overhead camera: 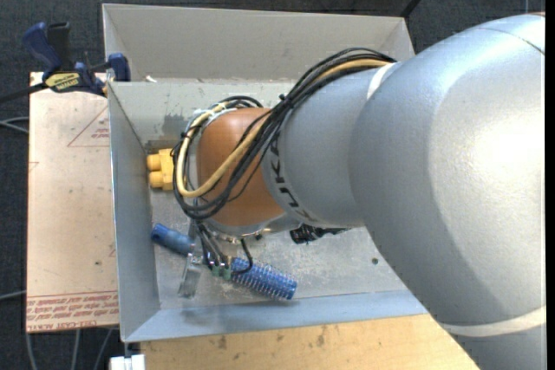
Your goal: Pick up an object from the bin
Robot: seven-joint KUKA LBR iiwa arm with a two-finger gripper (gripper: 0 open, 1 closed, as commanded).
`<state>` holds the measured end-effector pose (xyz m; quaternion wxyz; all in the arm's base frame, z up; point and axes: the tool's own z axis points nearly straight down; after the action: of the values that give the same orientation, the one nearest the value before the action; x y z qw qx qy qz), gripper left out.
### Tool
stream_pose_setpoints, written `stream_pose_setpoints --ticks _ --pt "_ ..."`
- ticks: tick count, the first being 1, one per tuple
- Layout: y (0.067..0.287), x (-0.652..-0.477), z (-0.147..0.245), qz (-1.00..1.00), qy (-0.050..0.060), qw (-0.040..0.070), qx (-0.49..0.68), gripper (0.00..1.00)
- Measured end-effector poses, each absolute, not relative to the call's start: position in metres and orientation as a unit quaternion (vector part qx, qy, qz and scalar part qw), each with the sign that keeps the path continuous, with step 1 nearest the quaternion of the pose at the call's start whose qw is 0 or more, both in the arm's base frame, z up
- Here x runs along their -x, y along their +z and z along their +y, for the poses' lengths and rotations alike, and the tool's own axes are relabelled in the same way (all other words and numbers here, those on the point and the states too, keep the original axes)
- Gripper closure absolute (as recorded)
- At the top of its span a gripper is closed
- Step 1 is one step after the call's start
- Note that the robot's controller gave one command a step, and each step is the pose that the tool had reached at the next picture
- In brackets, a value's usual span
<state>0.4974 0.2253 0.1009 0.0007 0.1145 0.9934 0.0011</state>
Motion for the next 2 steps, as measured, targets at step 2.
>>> stream_pose_setpoints --ticks 2 --pt "0.069 -0.48 0.224 0.946 0.0 -0.001 -0.323 0.0"
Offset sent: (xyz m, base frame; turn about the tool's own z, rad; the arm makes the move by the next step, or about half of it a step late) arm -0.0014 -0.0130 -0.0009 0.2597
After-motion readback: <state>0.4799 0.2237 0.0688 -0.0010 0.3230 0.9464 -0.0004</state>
